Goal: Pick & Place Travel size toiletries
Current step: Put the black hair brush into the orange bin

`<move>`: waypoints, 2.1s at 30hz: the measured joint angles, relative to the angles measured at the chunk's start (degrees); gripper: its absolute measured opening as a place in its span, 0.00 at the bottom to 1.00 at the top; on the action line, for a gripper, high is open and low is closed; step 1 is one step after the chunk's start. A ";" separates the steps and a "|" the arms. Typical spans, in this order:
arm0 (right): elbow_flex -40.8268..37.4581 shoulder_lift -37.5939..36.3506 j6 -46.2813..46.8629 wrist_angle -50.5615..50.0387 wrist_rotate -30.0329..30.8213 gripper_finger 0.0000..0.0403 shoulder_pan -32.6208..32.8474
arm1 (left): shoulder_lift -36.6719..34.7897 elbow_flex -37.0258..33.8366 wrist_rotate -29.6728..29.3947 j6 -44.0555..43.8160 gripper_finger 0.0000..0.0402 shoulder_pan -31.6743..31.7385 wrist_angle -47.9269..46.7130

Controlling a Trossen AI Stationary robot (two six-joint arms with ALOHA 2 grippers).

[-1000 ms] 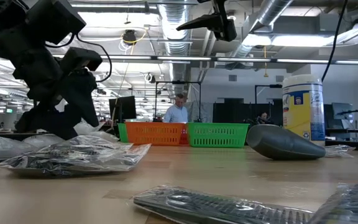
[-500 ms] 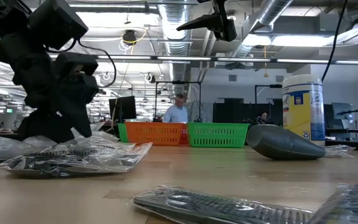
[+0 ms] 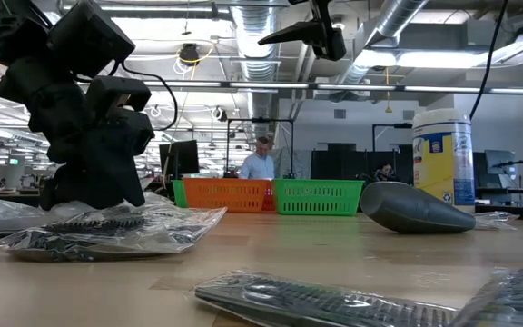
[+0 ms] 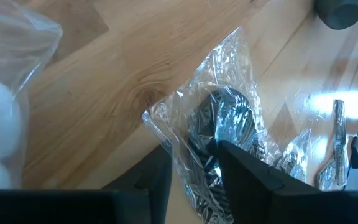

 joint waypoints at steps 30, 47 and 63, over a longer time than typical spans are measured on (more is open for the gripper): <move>0.00 0.00 -0.01 0.00 0.00 0.76 0.00 | -13.96 -0.09 -1.70 1.81 0.00 0.00 1.02; 0.00 0.00 -0.09 0.34 0.00 0.76 -0.13 | -28.98 -0.09 -10.06 4.85 0.00 0.00 0.99; 0.00 0.00 -0.12 1.38 0.02 0.76 -0.32 | -37.76 -0.04 -10.48 8.48 0.00 3.18 2.18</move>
